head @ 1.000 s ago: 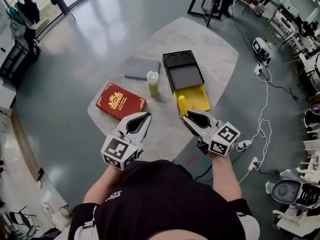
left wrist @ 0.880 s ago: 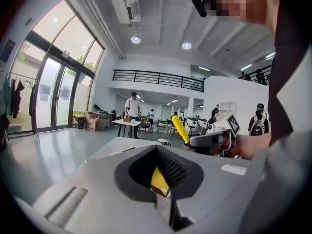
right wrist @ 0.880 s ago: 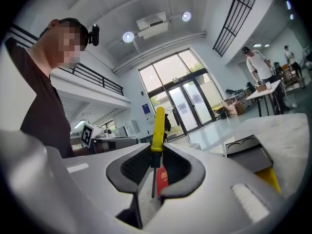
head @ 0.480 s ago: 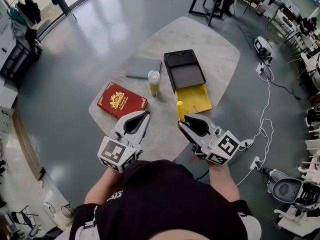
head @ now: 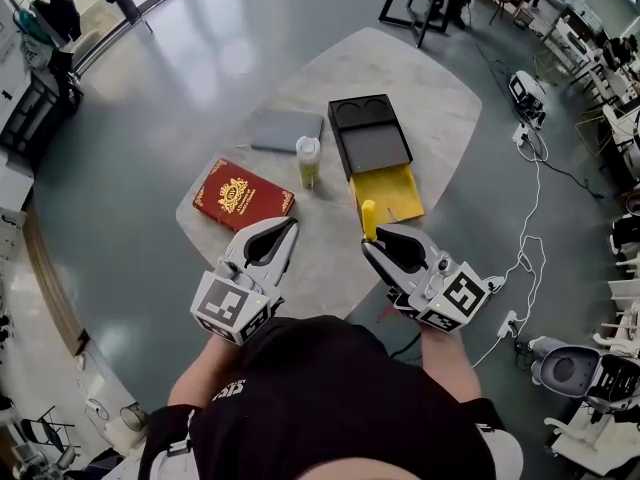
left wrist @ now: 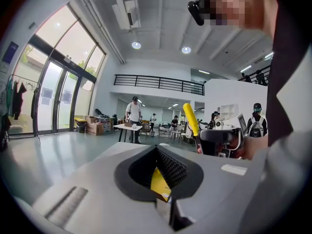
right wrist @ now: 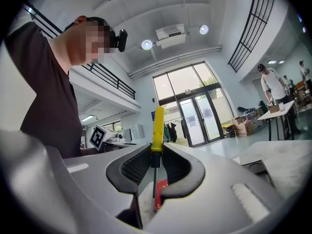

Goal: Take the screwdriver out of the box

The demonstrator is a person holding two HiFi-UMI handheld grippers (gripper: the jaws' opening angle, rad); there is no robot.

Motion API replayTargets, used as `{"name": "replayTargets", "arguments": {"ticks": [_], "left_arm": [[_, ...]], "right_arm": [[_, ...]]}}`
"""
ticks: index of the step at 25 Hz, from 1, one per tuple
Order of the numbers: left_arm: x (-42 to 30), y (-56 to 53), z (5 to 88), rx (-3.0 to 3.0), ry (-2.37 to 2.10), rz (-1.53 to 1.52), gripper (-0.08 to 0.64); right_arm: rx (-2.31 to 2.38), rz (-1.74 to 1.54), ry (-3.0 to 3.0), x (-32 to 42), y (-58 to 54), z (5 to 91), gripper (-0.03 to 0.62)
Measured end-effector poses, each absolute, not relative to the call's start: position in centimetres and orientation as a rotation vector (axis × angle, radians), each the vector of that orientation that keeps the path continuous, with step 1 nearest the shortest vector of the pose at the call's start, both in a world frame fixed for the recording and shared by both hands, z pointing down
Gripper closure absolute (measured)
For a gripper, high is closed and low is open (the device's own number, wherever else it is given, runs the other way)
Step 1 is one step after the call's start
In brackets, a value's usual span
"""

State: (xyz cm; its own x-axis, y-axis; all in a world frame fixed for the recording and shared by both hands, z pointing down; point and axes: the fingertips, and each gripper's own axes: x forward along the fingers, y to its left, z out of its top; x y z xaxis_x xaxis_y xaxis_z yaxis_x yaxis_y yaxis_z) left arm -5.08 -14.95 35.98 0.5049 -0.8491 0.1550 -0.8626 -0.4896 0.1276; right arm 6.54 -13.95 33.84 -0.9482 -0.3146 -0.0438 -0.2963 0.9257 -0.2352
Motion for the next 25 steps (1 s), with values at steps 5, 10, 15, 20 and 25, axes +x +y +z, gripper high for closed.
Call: {"name": "replayTargets", "arguments": {"ticks": [5,10,15,20,25], "left_arm": [[-4.9,-15.1,36.0,2.559,-1.472,0.109,0.565],[-5.0,-15.2,36.3,2.556,-1.475,0.114,0.565],[-5.1,-15.3,36.3,2.554,-1.476,0.116,0.565],[-5.0,-15.4,36.2,2.564,-1.478,0.121,0.565],[-5.1,-15.5,36.7,2.558,-1.479,0.127,0.565]], "right_arm": [[-0.488,-0.335,3.019,6.5,-14.2,34.1,0.505],[-0.496,-0.341,3.015,6.6,-14.4,34.3,0.505],[-0.501,-0.345,3.016,6.5,-14.5,34.4,0.505],[-0.505,-0.359,3.02,6.5,-14.7,34.7,0.505],[-0.497,-0.367,3.024,6.2,-14.8,35.1,0.505]]}}
